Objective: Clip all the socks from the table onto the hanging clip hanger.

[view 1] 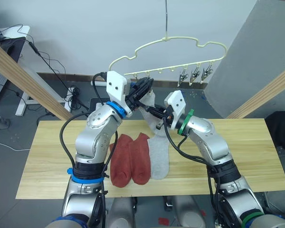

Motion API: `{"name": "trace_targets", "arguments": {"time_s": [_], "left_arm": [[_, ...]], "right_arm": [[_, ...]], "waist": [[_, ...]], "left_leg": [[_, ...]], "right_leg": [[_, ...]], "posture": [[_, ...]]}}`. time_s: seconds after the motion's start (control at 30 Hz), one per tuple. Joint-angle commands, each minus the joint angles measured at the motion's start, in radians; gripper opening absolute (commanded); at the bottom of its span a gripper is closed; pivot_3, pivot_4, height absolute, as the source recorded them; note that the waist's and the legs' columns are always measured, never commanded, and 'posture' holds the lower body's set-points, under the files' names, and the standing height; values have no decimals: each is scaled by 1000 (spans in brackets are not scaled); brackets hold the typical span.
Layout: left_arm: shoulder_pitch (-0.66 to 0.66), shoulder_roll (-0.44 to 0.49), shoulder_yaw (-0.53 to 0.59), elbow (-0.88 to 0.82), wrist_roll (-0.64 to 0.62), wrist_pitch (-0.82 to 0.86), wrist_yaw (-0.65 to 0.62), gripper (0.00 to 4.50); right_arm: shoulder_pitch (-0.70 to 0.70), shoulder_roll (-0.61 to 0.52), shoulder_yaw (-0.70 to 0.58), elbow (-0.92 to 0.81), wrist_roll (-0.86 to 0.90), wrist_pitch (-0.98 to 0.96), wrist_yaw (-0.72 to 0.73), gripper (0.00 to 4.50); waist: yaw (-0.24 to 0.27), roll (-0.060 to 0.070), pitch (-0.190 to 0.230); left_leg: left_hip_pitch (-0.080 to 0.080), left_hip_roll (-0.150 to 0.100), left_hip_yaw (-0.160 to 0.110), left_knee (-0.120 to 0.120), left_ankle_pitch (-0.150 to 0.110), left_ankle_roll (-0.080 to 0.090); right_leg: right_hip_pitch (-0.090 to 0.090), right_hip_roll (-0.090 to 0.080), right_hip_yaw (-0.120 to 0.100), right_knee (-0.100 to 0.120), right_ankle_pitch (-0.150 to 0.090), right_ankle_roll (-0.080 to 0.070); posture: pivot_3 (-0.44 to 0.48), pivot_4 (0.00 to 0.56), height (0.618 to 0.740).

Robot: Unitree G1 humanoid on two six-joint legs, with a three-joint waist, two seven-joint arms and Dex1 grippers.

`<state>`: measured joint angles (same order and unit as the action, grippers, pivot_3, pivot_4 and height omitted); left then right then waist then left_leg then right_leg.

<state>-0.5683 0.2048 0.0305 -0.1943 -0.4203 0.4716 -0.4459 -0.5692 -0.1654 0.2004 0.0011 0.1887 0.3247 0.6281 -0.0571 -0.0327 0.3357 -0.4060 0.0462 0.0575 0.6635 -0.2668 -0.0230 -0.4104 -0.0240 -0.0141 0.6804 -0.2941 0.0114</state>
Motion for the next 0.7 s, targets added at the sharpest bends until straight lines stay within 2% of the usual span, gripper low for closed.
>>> {"name": "trace_targets", "arguments": {"time_s": [0.03, 0.5, 0.7], "left_arm": [[4, 5, -1, -50, -7, -4, 4, 121], [20, -3, 5, -61, -22, 26, 19, 121], [19, 15, 29, -58, -41, 41, 19, 2021]], "right_arm": [[-19, 15, -19, -49, 25, -19, -4, 0], [-32, 43, -15, -96, 49, 2, -6, 0], [-35, 42, -12, -86, 44, -5, -4, 0]], "waist": [[0, 0, 0], [0, 0, 0], [0, 0, 0]], "left_leg": [[0, 0, 0, 0, 0, 0], [0, 0, 0, 0, 0, 0], [0, 0, 0, 0, 0, 0]], "right_leg": [[0, 0, 0, 0, 0, 0], [0, 0, 0, 0, 0, 0], [0, 0, 0, 0, 0, 0]], "posture": [[-123, 338, 740], [-126, 332, 740], [-123, 330, 740]]}}
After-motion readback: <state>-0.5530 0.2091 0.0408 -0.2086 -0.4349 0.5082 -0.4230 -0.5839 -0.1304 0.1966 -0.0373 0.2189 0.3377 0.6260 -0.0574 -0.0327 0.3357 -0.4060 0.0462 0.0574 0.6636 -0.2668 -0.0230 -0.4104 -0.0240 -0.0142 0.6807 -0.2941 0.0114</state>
